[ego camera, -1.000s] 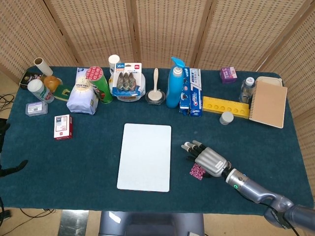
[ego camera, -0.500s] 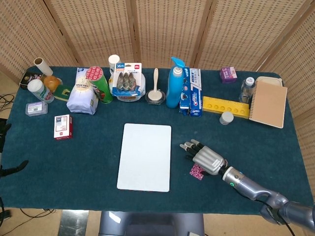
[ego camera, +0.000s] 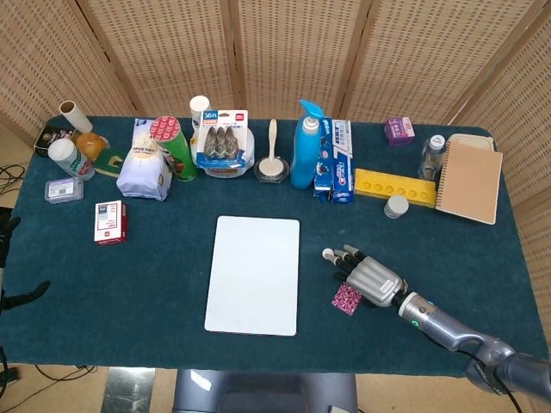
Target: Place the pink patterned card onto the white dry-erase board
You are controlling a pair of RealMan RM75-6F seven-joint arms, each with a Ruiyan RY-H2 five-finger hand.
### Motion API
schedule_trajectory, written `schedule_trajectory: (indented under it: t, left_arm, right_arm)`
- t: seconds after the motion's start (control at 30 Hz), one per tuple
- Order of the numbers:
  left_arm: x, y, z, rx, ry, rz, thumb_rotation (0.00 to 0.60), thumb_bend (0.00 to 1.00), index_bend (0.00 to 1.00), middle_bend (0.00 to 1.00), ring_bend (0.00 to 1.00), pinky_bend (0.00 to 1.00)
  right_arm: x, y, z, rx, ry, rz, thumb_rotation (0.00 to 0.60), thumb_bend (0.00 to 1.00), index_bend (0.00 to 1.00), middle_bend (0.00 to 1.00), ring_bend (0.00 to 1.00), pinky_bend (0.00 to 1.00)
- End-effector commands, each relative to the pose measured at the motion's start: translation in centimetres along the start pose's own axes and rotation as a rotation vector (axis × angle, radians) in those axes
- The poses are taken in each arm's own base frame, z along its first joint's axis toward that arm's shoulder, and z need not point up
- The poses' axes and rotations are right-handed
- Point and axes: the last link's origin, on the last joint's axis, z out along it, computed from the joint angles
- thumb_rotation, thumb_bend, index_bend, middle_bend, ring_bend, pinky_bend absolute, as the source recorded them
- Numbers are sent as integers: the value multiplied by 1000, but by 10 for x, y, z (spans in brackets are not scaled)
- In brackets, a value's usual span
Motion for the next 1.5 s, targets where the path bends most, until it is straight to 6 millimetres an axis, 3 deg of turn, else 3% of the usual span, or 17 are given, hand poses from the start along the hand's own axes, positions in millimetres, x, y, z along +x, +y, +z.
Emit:
schedule_trajectory:
  t: [0.03,1.5]
  left_arm:
    - [0,0,0,-1,-2,1,600,117,0,0,0,93]
    - [2,-2,-2,-4,-2,-14,600,118,0,0,0,93]
  right_arm:
    - [0,-1,0,3,-1,-2,600,212,277,2,0,0]
    - [-8,-10,11,10,-42,-29,600,280,410,5,0,0]
